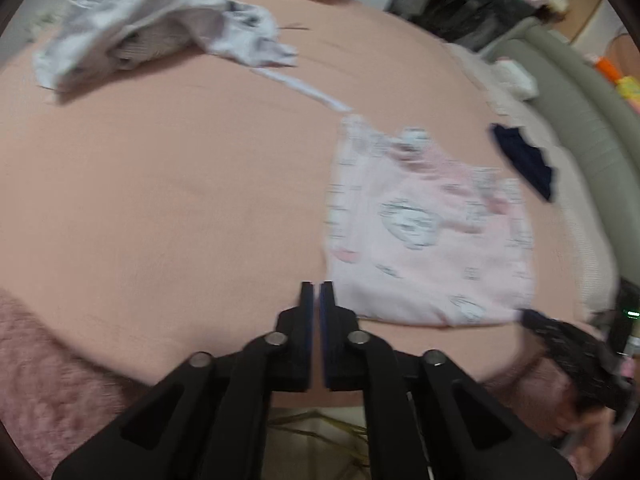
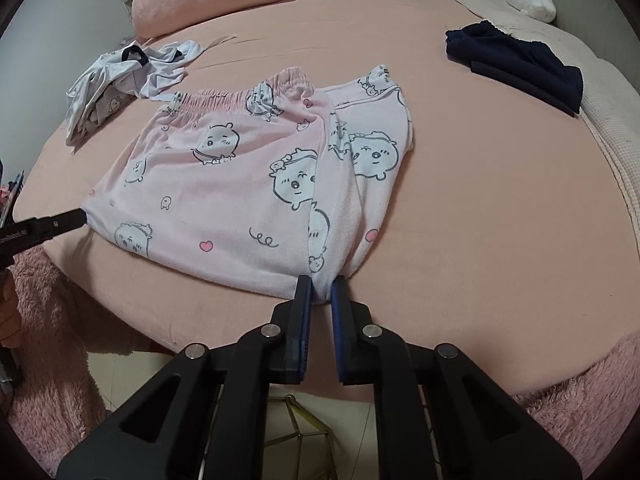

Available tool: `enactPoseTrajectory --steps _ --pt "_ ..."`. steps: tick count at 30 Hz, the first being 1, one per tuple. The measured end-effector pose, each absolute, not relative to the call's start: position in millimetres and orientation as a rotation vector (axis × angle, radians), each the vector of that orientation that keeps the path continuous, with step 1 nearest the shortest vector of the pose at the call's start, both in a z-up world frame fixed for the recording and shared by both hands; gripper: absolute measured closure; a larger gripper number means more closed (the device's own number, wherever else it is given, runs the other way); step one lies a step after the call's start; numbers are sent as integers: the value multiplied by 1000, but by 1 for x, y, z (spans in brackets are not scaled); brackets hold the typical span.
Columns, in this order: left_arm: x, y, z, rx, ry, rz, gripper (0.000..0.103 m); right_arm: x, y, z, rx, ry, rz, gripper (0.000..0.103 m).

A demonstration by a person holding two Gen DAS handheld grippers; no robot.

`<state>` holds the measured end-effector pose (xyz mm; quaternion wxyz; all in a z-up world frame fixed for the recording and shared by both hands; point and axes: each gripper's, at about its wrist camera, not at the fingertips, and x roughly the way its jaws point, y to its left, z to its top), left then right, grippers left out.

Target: Fold clothes

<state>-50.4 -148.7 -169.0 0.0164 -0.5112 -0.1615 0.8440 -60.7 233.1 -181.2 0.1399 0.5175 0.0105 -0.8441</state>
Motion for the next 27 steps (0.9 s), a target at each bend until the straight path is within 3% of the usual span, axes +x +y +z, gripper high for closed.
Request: enactPoseTrajectory --steps 5,8,14,17,22,26,27 --pt "-48 -165 -160 -1436 -730 2500 101 -53 251 -170 1499 -58 -2459 97" --pt "-56 -135 -153 -1359 -608 2431 101 -52 257 -150 1377 -145 -2502 96" --pt "-74 -74 -186 -1565 -250 2345 101 -67 223 -173 1474 40 -2408 100" --pt "-69 -89 -190 -1594 -299 2355 100 -61 236 -179 1546 96 -2426 101" --pt "-63 -73 -183 -1556 -192 2403 99 -59 251 -177 1555 50 -2466 100" --pt "-60 -63 -171 -1469 -169 2426 89 -55 257 -155 1412 -27 -2546 97" --pt "-63 -62 -169 -1458 -175 2431 80 -57 257 -150 1378 -42 -2561 97"
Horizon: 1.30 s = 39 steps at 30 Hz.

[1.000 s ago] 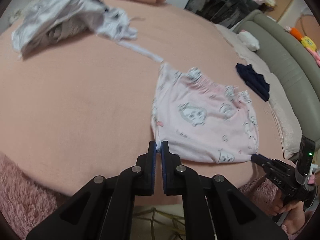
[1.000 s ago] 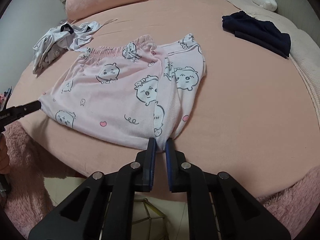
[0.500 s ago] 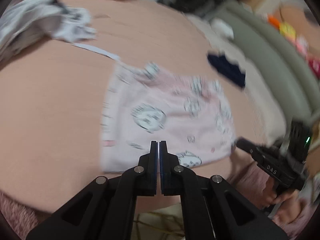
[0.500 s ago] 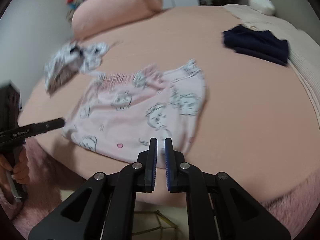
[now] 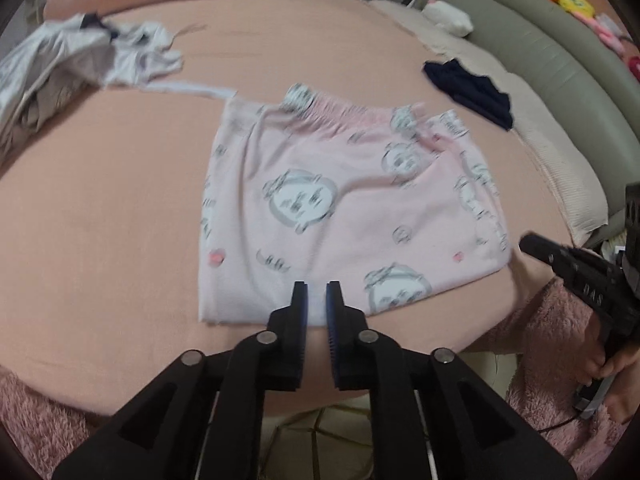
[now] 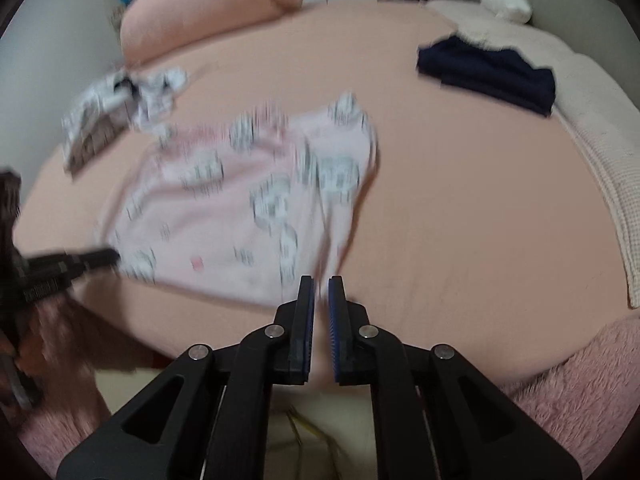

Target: Fold clothes

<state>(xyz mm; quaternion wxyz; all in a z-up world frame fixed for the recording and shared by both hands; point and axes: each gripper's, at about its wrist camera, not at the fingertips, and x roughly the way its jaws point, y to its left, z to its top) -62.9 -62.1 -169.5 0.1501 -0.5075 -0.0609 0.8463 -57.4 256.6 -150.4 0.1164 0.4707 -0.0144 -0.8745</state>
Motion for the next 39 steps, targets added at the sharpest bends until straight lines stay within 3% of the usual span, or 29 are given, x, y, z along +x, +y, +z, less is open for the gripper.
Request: enactPoseTrajectory --steps 2,6,9,12,13,17,22,25,28,34,39 --pt "-74 -64 -172 -1500 -205 2437 70 -67 244 -153 1373 -29 -2515 93" --pt "-73 -94 -176 -1557 -346 2459 71 -68 230 -180 1483 34 -2440 93" --pt "-68 -122 -178 -1644 -345 2595 71 -63 242 -176 1540 43 -2462 88" --pt "-64 -146 -161 -1441 -688 2560 71 -61 249 -168 1521 7 -2502 90" --pt "-64 -144 -153 -1379 -694 2559 71 -59 245 -161 1476 17 -2527 88" --pt "-86 -93 -151 -1348 -439 2480 69 -54 211 -140 1279 118 -2534 83" --pt "-105 -47 -175 -1452 -295 2330 69 -70 179 -168 1483 318 -2372 83" --pt "-107 -49 -179 -1437 -296 2369 69 -74 192 -168 1550 322 -2310 85" --pt "-106 -83 -185 -1405 -559 2368 69 -67 208 -171 1581 270 -2287 85" --pt "-112 -88 -171 -1365 -395 2429 69 -66 220 -157 1560 120 -2340 84" --pt "-141 -60 -175 -1388 -356 2308 69 -108 172 -144 1451 174 -2380 82"
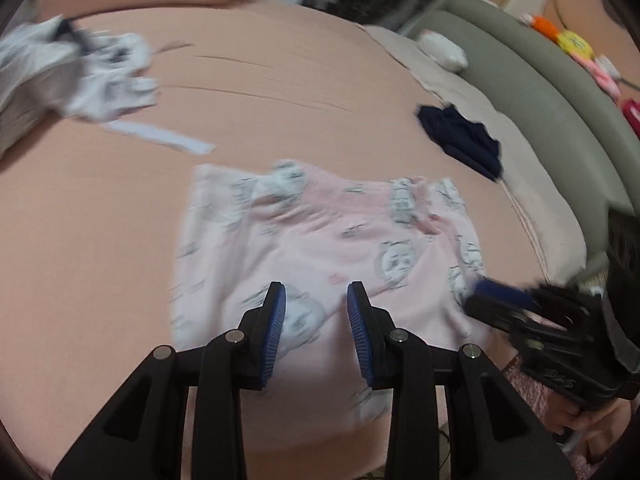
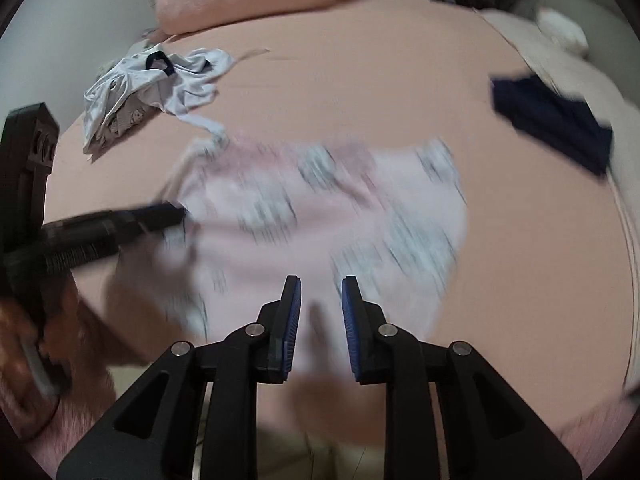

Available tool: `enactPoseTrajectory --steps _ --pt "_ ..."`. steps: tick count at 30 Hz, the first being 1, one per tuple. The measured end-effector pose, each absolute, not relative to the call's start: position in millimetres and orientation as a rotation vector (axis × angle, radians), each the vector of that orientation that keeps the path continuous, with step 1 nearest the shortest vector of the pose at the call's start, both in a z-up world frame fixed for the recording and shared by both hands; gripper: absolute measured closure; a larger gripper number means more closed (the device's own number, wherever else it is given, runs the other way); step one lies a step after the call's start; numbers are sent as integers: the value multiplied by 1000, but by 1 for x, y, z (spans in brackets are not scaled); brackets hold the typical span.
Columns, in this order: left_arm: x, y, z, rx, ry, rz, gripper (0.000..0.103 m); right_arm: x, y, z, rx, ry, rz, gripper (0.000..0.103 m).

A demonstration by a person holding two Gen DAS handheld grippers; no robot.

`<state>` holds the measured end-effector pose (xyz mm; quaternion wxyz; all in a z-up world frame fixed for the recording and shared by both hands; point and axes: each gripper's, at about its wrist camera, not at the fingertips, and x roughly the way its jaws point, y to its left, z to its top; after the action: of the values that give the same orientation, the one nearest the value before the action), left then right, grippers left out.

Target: Fold clothes

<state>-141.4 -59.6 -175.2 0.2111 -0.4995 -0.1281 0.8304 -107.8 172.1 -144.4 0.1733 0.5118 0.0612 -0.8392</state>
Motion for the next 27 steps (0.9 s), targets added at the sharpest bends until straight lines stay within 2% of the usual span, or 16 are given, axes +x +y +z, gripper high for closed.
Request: enactPoseTrajectory --steps 3,8,13,15,16,17,19,20,21,22,25,27 --pt "-157 -54 -184 -1437 -320 2327 69 -130 161 -171 1545 247 -2354 85" --pt "-170 -85 -176 -1393 -417 2440 72 -133 193 -159 1553 194 -2350 85" --pt "-170 -47 -183 -1367 -245 2418 70 -161 192 -155 1493 41 -2366 83" --pt "-178 -51 -192 -1412 -256 2430 72 -175 180 -161 1497 50 -2385 85" --pt "-180 -59 -190 -1424 -312 2423 73 -183 175 -169 1542 125 -2417 95" --pt "-182 -67 -185 -1432 -371 2418 73 -188 177 -172 1565 119 -2431 103" --pt "-166 -77 -158 -1348 -377 2474 73 -189 193 -168 1564 -24 -2426 101" --pt "-155 -79 -147 -1307 -371 2494 69 -184 196 -162 1552 -53 -2429 95" --pt "-144 -80 -139 -1277 -369 2503 63 -178 197 -155 1529 -55 -2431 94" --pt "-135 -81 -135 -1275 -377 2500 62 -168 194 -149 1492 -25 -2431 94" --pt "-126 -82 -161 -1374 -402 2478 62 -142 189 -144 1433 6 -2413 87" --pt "-134 -76 -184 -1468 -358 2483 63 -137 188 -154 1488 101 -2418 88"
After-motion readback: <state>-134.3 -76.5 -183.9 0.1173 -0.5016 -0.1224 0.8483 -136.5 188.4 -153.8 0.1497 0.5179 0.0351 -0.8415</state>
